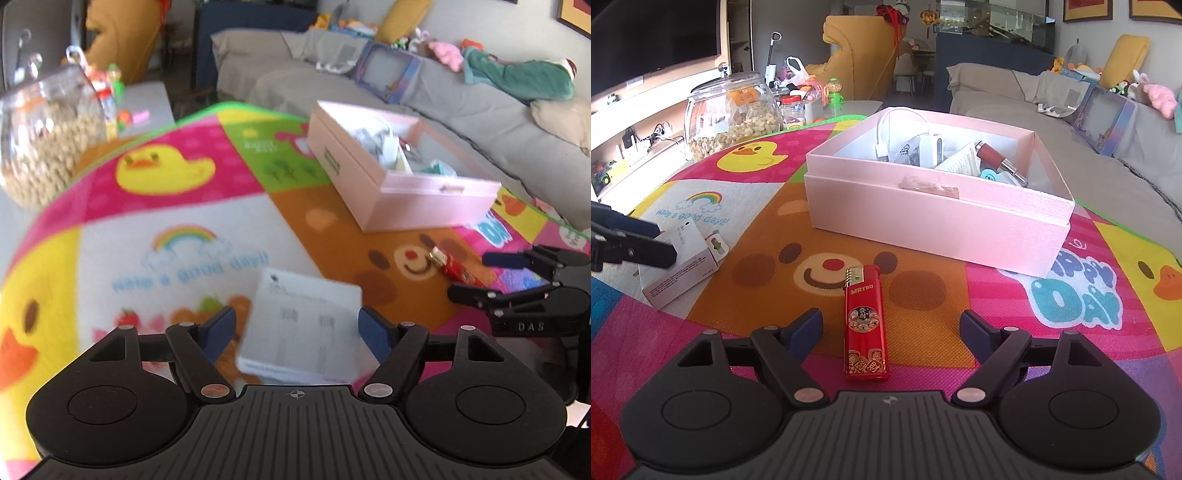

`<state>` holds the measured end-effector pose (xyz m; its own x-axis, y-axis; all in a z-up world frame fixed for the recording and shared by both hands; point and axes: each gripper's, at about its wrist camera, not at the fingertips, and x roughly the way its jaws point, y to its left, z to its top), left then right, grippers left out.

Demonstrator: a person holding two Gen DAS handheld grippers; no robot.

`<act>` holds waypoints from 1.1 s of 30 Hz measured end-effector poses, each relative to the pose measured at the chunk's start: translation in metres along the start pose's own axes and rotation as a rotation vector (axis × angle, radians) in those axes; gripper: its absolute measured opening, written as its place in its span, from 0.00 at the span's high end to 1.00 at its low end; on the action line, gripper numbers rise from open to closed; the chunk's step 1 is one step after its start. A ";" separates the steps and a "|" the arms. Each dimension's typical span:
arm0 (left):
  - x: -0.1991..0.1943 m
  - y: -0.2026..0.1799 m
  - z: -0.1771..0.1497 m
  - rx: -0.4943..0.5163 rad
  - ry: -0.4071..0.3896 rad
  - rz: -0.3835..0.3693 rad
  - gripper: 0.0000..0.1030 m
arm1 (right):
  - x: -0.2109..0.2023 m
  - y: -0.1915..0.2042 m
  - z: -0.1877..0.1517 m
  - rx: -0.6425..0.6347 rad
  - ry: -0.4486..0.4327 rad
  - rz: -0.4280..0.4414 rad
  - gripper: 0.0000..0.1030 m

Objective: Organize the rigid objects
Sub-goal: 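Grasp the white USB-C cable box with the left tool while the right tool hovers over the lighter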

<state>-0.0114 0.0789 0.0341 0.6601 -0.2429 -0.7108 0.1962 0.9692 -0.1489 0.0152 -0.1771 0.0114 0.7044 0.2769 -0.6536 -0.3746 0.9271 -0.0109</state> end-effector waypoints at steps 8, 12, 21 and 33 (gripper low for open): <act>0.019 -0.027 -0.009 0.018 -0.027 0.066 0.25 | 0.001 -0.001 0.000 0.010 0.003 0.009 0.17; 0.021 -0.033 -0.011 0.017 -0.035 0.106 0.25 | 0.004 0.000 0.001 0.002 0.017 0.032 0.09; 0.021 -0.038 -0.023 0.052 -0.106 0.137 0.25 | 0.009 0.003 0.005 -0.045 0.080 0.080 0.00; 0.019 -0.035 -0.028 0.037 -0.146 0.122 0.26 | -0.014 -0.008 -0.003 -0.161 0.013 -0.404 0.13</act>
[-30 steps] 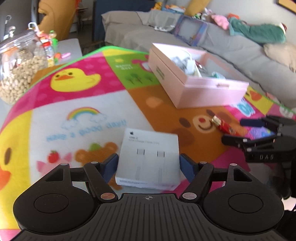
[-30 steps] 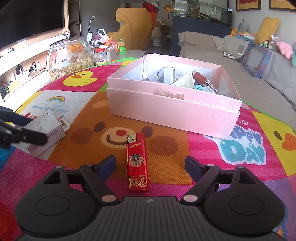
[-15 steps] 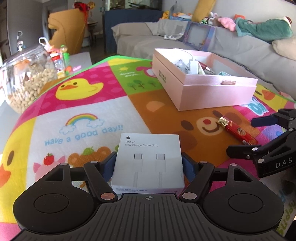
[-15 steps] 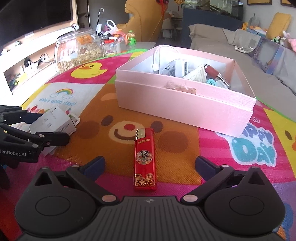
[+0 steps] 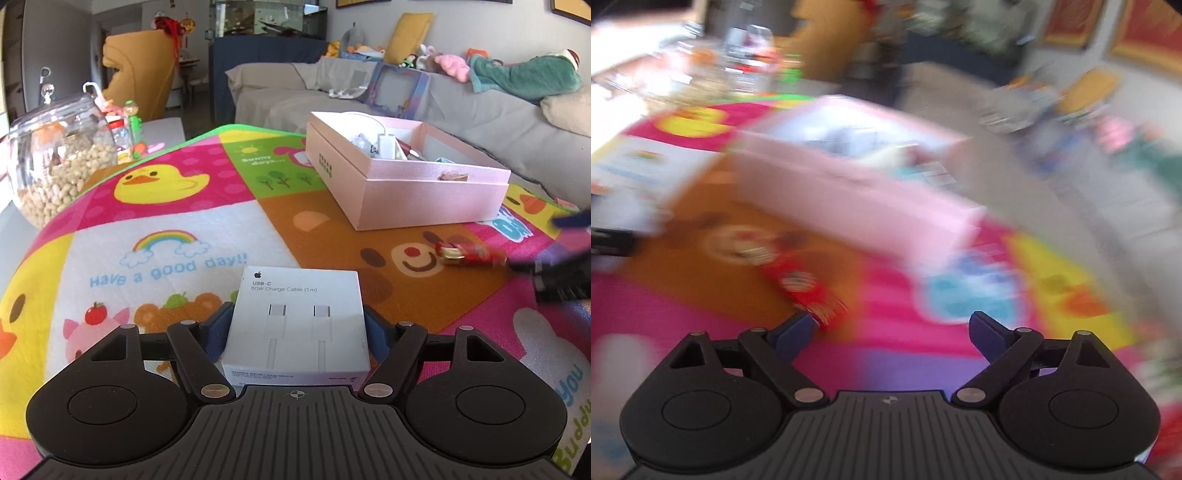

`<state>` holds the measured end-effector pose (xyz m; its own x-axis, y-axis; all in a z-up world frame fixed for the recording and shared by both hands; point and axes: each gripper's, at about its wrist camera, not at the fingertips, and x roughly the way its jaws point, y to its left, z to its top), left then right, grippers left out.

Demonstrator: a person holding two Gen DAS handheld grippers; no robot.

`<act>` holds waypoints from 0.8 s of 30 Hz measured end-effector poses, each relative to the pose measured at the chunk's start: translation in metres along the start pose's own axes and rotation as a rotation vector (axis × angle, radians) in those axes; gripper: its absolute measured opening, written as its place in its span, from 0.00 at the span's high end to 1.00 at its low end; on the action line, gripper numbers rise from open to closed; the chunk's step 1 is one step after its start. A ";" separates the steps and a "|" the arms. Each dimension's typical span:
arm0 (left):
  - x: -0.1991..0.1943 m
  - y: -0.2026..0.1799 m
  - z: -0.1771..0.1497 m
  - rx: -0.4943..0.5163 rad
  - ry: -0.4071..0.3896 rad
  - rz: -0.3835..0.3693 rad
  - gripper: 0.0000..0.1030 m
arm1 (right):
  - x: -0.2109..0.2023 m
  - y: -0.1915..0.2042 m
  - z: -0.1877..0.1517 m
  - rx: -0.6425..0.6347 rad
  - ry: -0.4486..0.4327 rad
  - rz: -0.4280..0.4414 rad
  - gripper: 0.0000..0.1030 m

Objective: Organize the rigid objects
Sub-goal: 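Grasp the white USB-C cable box with the left tool while the right tool hovers over the lighter, then grasp the red lighter with the right tool while the left tool holds the cable box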

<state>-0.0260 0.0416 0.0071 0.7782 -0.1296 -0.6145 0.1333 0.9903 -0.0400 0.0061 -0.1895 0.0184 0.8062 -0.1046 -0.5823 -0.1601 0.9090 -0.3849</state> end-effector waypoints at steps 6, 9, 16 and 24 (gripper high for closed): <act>0.000 -0.001 0.000 0.005 -0.003 0.005 0.26 | -0.004 -0.015 0.004 0.185 0.028 0.282 0.13; -0.001 -0.001 -0.001 0.003 -0.005 0.008 0.27 | 0.010 0.000 0.007 0.175 0.048 0.286 0.13; -0.002 0.000 -0.002 -0.001 -0.015 0.008 0.26 | 0.033 0.014 0.027 0.226 0.072 0.340 0.12; -0.010 0.002 -0.007 -0.014 -0.036 -0.018 0.27 | 0.001 0.010 0.029 0.136 0.013 0.331 0.63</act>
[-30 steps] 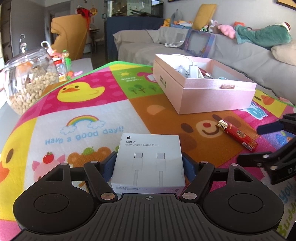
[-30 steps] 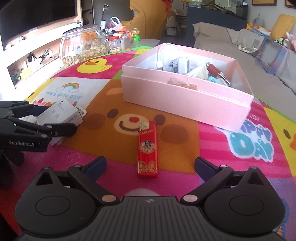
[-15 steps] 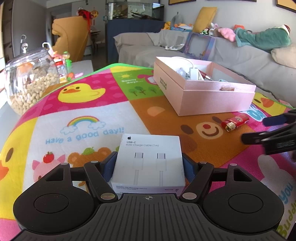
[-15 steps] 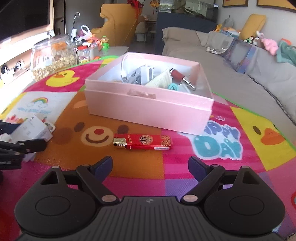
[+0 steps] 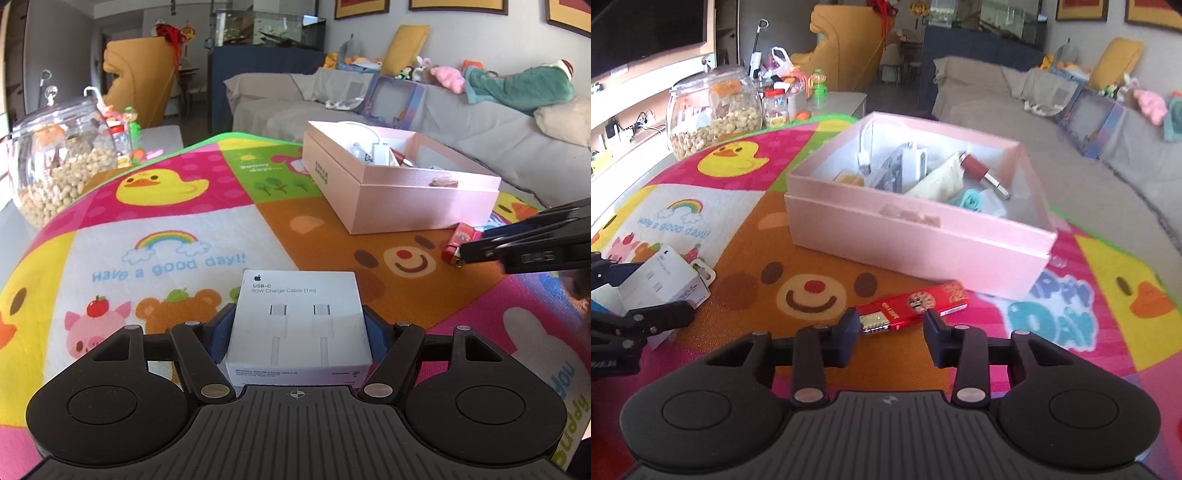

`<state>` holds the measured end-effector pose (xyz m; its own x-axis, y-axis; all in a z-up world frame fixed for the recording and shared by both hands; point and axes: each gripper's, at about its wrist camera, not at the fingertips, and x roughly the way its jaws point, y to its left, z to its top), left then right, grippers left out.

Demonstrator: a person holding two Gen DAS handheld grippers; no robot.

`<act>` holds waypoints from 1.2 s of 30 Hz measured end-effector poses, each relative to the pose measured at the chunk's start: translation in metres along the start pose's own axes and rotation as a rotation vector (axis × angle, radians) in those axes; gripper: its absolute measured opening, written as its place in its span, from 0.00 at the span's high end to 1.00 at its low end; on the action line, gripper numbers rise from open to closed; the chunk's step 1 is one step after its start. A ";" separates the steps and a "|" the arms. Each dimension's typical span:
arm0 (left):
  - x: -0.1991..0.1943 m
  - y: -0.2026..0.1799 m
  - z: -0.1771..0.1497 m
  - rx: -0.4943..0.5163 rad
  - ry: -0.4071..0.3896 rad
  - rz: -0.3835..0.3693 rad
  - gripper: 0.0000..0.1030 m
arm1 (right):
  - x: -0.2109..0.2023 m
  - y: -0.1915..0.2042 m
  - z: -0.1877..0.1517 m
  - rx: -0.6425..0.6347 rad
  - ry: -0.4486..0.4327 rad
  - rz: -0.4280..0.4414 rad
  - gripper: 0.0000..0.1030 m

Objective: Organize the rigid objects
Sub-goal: 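Grasp the red lighter with the right tool while the left tool holds the cable box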

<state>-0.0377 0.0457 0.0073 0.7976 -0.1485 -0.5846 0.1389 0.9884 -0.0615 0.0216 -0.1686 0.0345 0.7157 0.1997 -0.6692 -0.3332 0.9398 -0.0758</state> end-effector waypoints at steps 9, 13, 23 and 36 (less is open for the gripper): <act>0.001 -0.012 -0.001 0.058 0.017 0.064 0.27 | -0.011 -0.018 -0.015 -0.011 -0.057 0.009 0.21; 0.001 -0.009 -0.002 0.045 0.016 0.054 0.27 | 0.004 -0.023 -0.014 -0.011 -0.023 0.054 0.21; 0.001 -0.007 -0.002 0.035 0.012 0.045 0.27 | 0.044 -0.018 0.012 -0.088 -0.008 0.081 0.17; -0.008 -0.010 -0.002 0.010 0.005 -0.121 0.28 | -0.046 -0.035 -0.007 -0.056 -0.074 0.080 0.67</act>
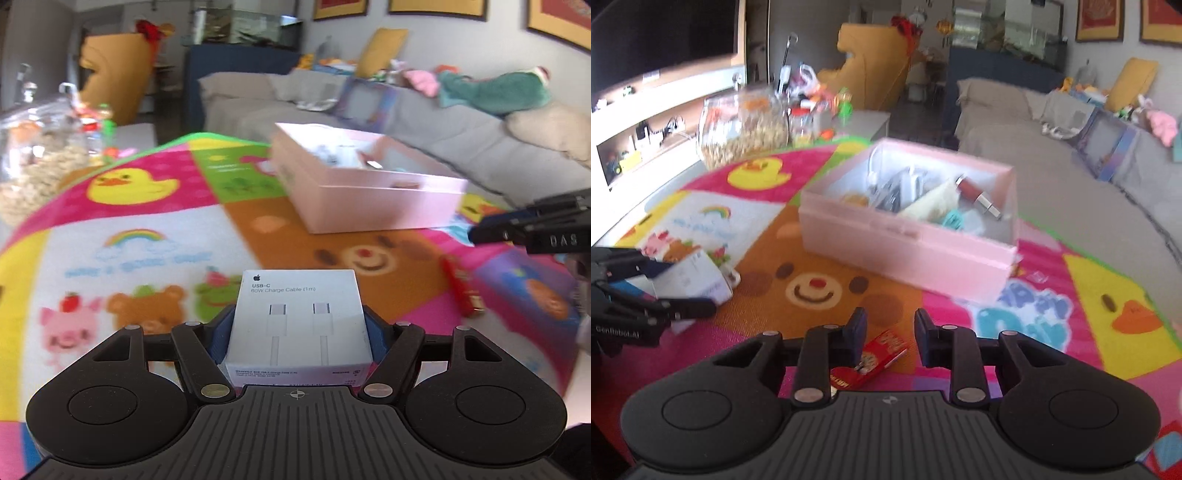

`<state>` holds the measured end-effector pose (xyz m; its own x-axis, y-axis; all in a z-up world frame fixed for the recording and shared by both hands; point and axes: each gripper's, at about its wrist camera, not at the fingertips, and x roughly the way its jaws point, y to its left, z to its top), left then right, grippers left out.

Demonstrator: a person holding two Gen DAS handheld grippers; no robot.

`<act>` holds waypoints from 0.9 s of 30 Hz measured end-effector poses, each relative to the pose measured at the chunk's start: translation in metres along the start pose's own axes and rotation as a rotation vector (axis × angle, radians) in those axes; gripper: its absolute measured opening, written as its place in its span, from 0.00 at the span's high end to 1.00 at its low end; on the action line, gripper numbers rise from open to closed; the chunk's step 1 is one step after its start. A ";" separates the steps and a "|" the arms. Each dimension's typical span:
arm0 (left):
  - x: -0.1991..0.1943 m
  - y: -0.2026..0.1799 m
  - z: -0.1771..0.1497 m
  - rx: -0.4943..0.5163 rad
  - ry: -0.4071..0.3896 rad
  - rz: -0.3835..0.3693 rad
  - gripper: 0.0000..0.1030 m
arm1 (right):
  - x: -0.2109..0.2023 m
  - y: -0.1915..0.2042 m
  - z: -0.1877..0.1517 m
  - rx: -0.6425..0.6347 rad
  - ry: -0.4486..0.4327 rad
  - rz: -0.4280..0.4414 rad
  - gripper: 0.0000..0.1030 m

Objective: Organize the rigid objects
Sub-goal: 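Grasp the red lighter with the right tool while the left tool holds the cable box, then lift the cable box with the left tool while the right tool lifts the lighter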

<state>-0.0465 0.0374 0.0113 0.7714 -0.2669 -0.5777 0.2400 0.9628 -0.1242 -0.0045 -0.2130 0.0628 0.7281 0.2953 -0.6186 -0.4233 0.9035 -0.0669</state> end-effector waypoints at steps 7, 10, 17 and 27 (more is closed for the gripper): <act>0.005 -0.014 -0.003 0.051 0.027 0.040 0.28 | -0.008 0.010 -0.027 -0.128 -0.019 0.027 0.18; 0.005 -0.016 -0.004 0.061 0.027 0.047 0.27 | -0.003 0.022 -0.037 -0.202 0.016 0.036 0.18; 0.006 -0.012 -0.004 0.048 0.019 0.036 0.27 | 0.010 0.040 -0.040 -0.064 0.099 0.337 0.26; 0.005 -0.007 -0.004 0.017 0.010 0.015 0.27 | 0.028 0.040 -0.025 -0.122 -0.001 -0.002 0.21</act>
<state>-0.0471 0.0292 0.0062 0.7692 -0.2515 -0.5874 0.2385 0.9658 -0.1013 -0.0142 -0.1762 0.0230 0.7295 0.2943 -0.6174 -0.4846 0.8594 -0.1629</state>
